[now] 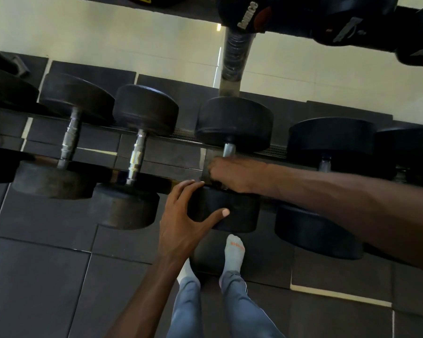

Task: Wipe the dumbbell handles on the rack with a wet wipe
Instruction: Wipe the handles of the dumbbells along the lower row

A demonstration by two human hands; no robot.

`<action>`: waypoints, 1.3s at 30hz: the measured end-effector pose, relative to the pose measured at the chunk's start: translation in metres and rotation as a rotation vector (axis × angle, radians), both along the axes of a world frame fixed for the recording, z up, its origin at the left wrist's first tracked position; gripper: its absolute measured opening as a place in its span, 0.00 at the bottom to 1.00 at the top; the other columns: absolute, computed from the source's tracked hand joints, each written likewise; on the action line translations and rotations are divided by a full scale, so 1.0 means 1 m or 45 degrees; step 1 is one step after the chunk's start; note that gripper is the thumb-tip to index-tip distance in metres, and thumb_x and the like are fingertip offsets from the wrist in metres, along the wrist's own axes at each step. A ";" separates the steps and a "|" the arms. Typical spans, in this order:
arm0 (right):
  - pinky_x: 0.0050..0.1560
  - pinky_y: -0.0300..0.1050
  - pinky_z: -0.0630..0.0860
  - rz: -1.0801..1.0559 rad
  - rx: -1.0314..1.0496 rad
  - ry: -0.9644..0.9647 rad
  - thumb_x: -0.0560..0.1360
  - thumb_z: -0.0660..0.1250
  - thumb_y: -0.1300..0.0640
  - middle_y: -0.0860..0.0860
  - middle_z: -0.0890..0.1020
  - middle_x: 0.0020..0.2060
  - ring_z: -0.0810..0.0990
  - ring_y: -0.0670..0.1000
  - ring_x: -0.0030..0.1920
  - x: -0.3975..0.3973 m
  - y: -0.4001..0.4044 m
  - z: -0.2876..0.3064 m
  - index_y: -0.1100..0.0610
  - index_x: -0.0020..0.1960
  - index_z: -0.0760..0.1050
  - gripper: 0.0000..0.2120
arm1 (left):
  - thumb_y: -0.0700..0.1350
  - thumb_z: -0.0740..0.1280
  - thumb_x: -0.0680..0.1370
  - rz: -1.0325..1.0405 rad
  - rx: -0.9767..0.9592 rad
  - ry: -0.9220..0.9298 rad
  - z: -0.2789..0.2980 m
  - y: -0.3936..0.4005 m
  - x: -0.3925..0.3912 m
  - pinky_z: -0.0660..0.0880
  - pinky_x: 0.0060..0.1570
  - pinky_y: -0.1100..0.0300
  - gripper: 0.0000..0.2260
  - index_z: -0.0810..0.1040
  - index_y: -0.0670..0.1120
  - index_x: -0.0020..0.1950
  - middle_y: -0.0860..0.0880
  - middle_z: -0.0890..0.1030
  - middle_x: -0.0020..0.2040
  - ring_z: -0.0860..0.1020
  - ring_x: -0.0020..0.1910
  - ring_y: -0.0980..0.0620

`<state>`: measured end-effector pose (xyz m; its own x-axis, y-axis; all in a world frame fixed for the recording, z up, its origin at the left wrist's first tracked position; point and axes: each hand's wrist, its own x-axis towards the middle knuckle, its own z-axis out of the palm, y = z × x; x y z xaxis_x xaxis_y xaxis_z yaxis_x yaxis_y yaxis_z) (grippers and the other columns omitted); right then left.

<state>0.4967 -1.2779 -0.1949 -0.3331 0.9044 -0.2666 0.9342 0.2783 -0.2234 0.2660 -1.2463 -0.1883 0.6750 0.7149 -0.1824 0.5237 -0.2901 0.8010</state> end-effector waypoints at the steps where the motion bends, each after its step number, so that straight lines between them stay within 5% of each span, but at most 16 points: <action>1: 0.54 0.50 0.79 0.038 -0.047 0.042 0.82 0.56 0.54 0.51 0.80 0.47 0.80 0.50 0.48 0.004 0.005 0.005 0.55 0.46 0.75 0.11 | 0.70 0.75 0.67 0.000 -0.001 -0.002 0.000 -0.001 0.000 0.76 0.64 0.56 0.34 0.76 0.57 0.69 0.61 0.71 0.69 0.71 0.69 0.59; 4: 0.47 0.45 0.73 -0.131 -0.135 -0.027 0.79 0.61 0.63 0.54 0.79 0.51 0.76 0.51 0.50 0.010 0.020 0.024 0.57 0.50 0.78 0.08 | 0.70 0.75 0.67 0.002 -0.018 -0.008 0.000 -0.001 -0.001 0.77 0.64 0.55 0.34 0.75 0.58 0.69 0.61 0.70 0.69 0.71 0.69 0.59; 9: 0.53 0.50 0.75 -0.085 -0.041 -0.561 0.80 0.61 0.60 0.58 0.74 0.65 0.69 0.60 0.67 0.001 0.017 0.018 0.62 0.57 0.80 0.12 | 0.72 0.74 0.67 -0.017 -0.002 0.012 -0.001 0.001 -0.002 0.78 0.63 0.51 0.35 0.74 0.59 0.70 0.60 0.71 0.69 0.72 0.68 0.58; 18: 0.37 0.46 0.73 -0.757 0.053 -0.375 0.73 0.70 0.65 0.56 0.74 0.64 0.74 0.57 0.63 -0.022 -0.001 -0.006 0.64 0.52 0.82 0.09 | 0.72 0.74 0.66 -0.002 -0.001 0.017 0.002 0.001 0.000 0.75 0.62 0.59 0.35 0.75 0.60 0.69 0.61 0.71 0.69 0.71 0.69 0.60; 23: 0.44 0.50 0.78 -0.963 0.092 -0.196 0.75 0.70 0.65 0.55 0.71 0.66 0.73 0.56 0.63 -0.023 -0.006 -0.003 0.64 0.64 0.76 0.18 | 0.67 0.77 0.67 0.004 -0.019 0.010 0.004 -0.001 0.000 0.71 0.62 0.63 0.33 0.76 0.58 0.68 0.61 0.71 0.69 0.70 0.70 0.60; 27: 0.46 0.52 0.77 -1.032 0.126 -0.151 0.78 0.65 0.64 0.57 0.72 0.64 0.76 0.58 0.59 -0.024 -0.008 -0.009 0.63 0.66 0.74 0.17 | 0.66 0.78 0.67 -0.005 -0.019 0.015 0.004 0.000 0.000 0.73 0.63 0.60 0.33 0.75 0.58 0.69 0.61 0.71 0.69 0.71 0.69 0.60; 31: 0.43 0.48 0.73 -1.111 0.248 -0.038 0.80 0.60 0.62 0.53 0.77 0.55 0.78 0.55 0.51 -0.023 -0.015 -0.026 0.57 0.57 0.77 0.09 | 0.65 0.78 0.67 -0.002 -0.042 0.012 0.003 0.000 -0.001 0.72 0.63 0.61 0.33 0.75 0.57 0.69 0.60 0.70 0.70 0.71 0.70 0.58; 34: 0.41 0.50 0.72 -1.575 0.341 0.344 0.80 0.62 0.57 0.46 0.78 0.38 0.77 0.47 0.39 -0.028 -0.014 -0.034 0.51 0.42 0.74 0.09 | 0.65 0.79 0.68 -0.001 -0.043 0.007 0.002 -0.001 -0.001 0.70 0.62 0.64 0.33 0.75 0.57 0.70 0.60 0.70 0.70 0.70 0.70 0.58; 36: 0.44 0.50 0.74 -1.739 0.376 0.513 0.79 0.63 0.60 0.48 0.79 0.38 0.77 0.48 0.40 -0.033 -0.009 -0.033 0.53 0.42 0.78 0.09 | 0.66 0.78 0.68 -0.004 -0.052 0.005 0.002 -0.001 -0.001 0.70 0.63 0.63 0.34 0.75 0.56 0.70 0.59 0.70 0.70 0.70 0.70 0.57; 39: 0.42 0.31 0.70 -1.863 0.388 0.462 0.77 0.65 0.65 0.55 0.81 0.43 0.79 0.52 0.44 -0.036 -0.007 -0.037 0.62 0.45 0.83 0.08 | 0.67 0.77 0.68 -0.011 -0.045 0.021 0.001 -0.001 -0.002 0.70 0.62 0.63 0.35 0.74 0.56 0.71 0.58 0.70 0.71 0.70 0.70 0.58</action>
